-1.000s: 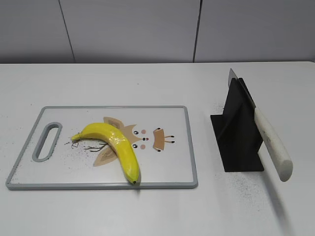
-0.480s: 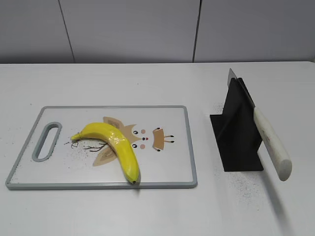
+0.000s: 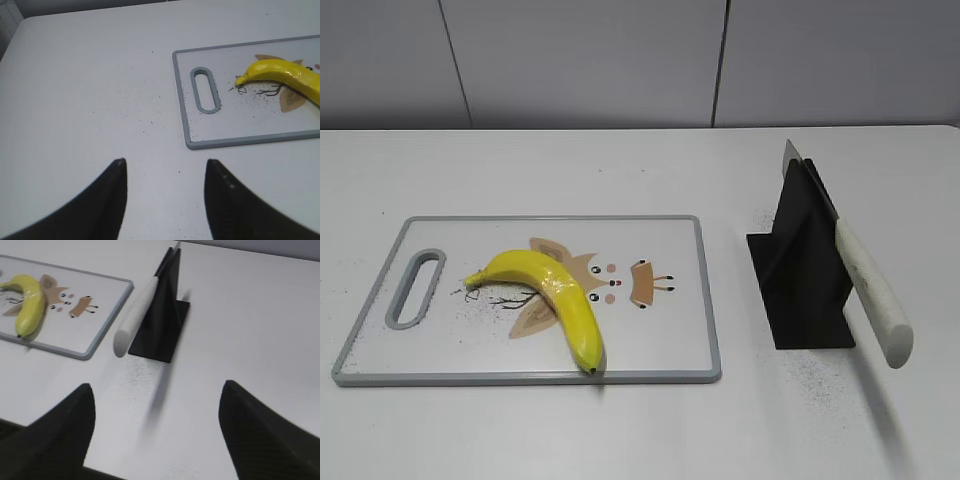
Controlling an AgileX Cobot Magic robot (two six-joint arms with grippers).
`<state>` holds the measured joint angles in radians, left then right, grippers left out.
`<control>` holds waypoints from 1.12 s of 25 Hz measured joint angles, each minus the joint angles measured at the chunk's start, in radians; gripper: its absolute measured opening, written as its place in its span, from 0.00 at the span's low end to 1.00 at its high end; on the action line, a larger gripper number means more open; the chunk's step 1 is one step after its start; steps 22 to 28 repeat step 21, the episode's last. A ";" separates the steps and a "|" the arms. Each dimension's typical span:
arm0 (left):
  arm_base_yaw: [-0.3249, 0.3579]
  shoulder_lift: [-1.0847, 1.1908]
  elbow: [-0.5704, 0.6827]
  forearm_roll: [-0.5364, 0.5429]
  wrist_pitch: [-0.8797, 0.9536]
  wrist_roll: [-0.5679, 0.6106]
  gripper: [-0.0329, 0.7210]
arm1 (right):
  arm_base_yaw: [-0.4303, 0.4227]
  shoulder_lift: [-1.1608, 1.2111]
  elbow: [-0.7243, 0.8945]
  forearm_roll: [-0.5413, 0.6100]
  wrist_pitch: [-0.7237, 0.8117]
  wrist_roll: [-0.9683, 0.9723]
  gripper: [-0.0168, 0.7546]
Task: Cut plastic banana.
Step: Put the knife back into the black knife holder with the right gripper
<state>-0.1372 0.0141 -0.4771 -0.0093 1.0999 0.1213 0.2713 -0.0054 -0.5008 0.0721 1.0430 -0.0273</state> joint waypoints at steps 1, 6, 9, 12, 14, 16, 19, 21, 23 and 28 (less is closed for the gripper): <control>0.001 0.000 0.000 0.000 0.000 0.000 0.67 | -0.037 0.000 0.000 0.000 0.000 0.000 0.78; 0.001 -0.001 0.000 0.000 0.001 0.000 0.65 | -0.181 0.000 0.000 0.000 0.000 0.000 0.78; 0.001 -0.002 0.000 0.000 0.001 0.000 0.65 | -0.233 0.000 0.000 0.000 0.000 0.000 0.78; 0.001 -0.002 0.000 0.000 0.001 0.000 0.65 | -0.268 0.000 0.000 0.000 0.000 0.000 0.78; 0.001 -0.002 0.000 0.000 0.001 0.000 0.65 | -0.287 0.000 0.000 0.000 0.000 0.000 0.78; 0.001 -0.002 0.000 0.000 0.001 0.000 0.65 | -0.294 0.000 0.000 0.000 0.000 0.000 0.78; 0.002 -0.002 0.000 0.000 0.001 0.000 0.65 | -0.295 0.000 0.000 0.000 0.000 0.000 0.78; 0.005 -0.003 0.000 0.000 0.001 0.000 0.65 | -0.295 0.000 0.000 0.000 0.000 -0.001 0.78; 0.005 -0.003 0.000 0.000 0.001 0.000 0.65 | -0.295 0.000 0.000 0.000 0.000 -0.001 0.78; 0.005 -0.003 0.000 0.000 0.001 0.000 0.65 | -0.295 0.000 0.000 0.000 0.000 -0.001 0.78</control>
